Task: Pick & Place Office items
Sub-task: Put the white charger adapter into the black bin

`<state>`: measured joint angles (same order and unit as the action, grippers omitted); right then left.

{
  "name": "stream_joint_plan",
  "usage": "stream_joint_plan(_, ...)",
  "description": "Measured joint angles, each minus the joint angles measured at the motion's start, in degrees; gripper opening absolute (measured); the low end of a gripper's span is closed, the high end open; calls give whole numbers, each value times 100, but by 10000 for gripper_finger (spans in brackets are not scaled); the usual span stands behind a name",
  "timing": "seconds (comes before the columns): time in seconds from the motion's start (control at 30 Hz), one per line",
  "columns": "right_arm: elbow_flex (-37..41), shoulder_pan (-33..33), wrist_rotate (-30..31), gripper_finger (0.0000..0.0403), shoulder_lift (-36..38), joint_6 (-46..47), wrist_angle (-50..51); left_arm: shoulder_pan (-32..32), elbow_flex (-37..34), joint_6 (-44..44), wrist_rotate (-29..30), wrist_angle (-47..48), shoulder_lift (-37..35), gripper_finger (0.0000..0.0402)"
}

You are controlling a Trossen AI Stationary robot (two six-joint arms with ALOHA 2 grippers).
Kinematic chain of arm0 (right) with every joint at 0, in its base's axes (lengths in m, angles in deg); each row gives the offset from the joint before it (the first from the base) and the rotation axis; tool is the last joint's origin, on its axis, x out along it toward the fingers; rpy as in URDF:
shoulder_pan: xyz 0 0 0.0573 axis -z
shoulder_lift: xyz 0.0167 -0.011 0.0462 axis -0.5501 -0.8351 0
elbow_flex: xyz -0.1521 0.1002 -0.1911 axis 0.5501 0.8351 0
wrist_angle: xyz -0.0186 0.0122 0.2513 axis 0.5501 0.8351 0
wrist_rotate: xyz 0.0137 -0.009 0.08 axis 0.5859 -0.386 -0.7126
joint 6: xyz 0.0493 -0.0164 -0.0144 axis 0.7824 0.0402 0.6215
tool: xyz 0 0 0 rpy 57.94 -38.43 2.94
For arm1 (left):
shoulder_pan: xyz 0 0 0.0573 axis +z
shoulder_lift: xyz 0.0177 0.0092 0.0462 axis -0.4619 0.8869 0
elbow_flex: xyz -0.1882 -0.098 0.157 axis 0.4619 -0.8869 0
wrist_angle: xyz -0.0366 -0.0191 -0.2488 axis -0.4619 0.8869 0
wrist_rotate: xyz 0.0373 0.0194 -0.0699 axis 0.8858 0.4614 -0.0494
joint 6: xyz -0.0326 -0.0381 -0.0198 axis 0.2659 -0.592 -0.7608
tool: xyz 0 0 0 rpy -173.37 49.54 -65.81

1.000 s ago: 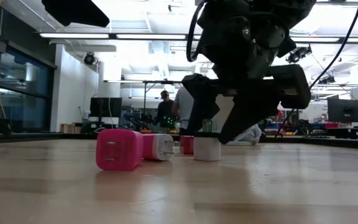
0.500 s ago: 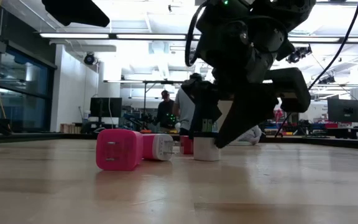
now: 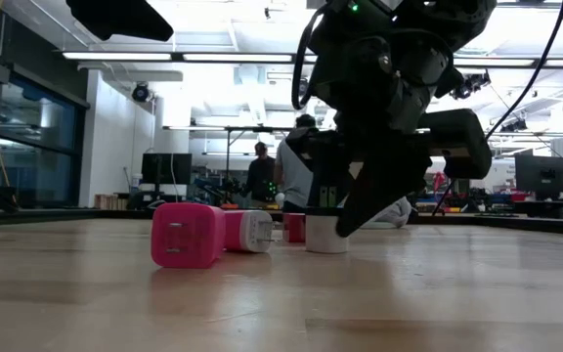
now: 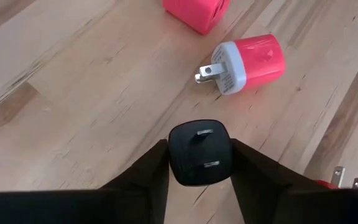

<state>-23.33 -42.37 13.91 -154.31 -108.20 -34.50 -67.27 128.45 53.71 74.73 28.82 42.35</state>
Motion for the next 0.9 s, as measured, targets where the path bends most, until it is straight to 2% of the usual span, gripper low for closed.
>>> stream_joint_plan(0.73,0,0,4,133,8,0,-25,0,0,1,0,0,0,317)
stream_joint_plan(0.9,0,0,46,133,231,16,81,0,0,2,0,0,0,317)
